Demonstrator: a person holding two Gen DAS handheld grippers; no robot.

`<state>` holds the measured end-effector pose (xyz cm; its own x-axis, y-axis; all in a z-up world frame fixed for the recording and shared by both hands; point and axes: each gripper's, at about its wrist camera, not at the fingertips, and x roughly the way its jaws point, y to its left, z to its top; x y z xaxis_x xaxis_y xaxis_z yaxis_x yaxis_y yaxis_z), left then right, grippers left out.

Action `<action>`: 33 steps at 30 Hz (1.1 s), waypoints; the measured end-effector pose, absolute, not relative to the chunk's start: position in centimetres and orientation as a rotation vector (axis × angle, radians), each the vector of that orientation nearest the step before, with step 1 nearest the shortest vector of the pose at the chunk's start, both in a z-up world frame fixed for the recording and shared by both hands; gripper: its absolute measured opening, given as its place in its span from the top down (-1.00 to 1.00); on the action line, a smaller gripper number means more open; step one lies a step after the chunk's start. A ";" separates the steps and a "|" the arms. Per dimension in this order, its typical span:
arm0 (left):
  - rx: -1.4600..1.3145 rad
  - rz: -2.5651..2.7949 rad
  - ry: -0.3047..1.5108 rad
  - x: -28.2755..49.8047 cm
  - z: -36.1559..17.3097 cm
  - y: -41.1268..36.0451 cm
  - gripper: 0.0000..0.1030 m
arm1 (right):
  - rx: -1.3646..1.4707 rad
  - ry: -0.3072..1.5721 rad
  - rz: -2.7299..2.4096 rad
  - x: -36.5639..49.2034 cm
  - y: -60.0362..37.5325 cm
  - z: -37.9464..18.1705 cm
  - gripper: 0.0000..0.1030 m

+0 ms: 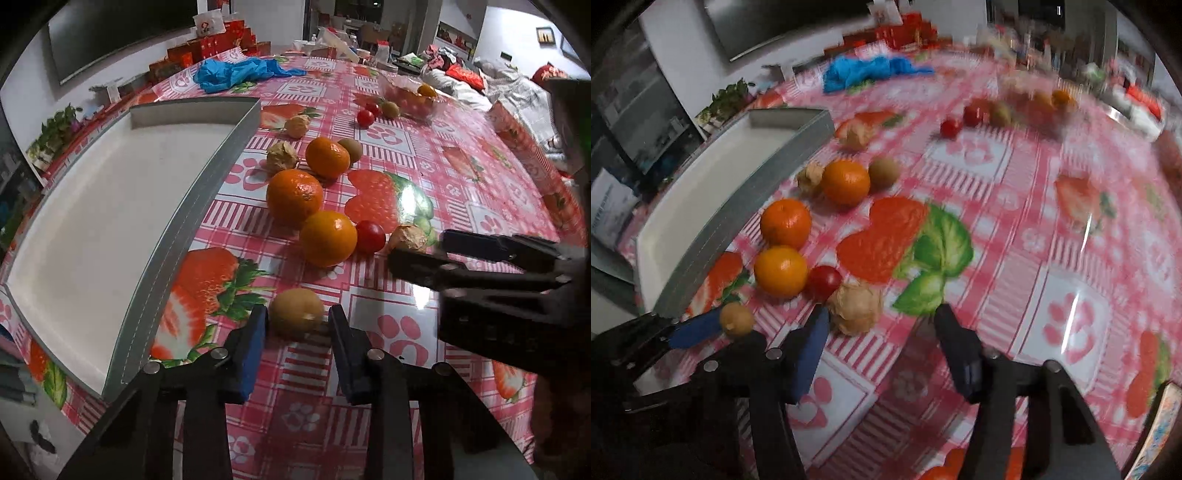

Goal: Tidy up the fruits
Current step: 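Grasp the brown kiwi with the left tool while the right tool grasps a papery bulb, then carry the kiwi into the white tray with the left tool while the right tool drops the bulb there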

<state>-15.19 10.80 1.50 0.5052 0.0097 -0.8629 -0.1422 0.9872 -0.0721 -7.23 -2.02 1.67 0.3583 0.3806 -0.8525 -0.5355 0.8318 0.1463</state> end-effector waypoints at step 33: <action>-0.175 0.067 0.935 -15.3 5.8 12.9 0.43 | -0.127 1.054 0.630 -7.7 -2.7 3.9 0.50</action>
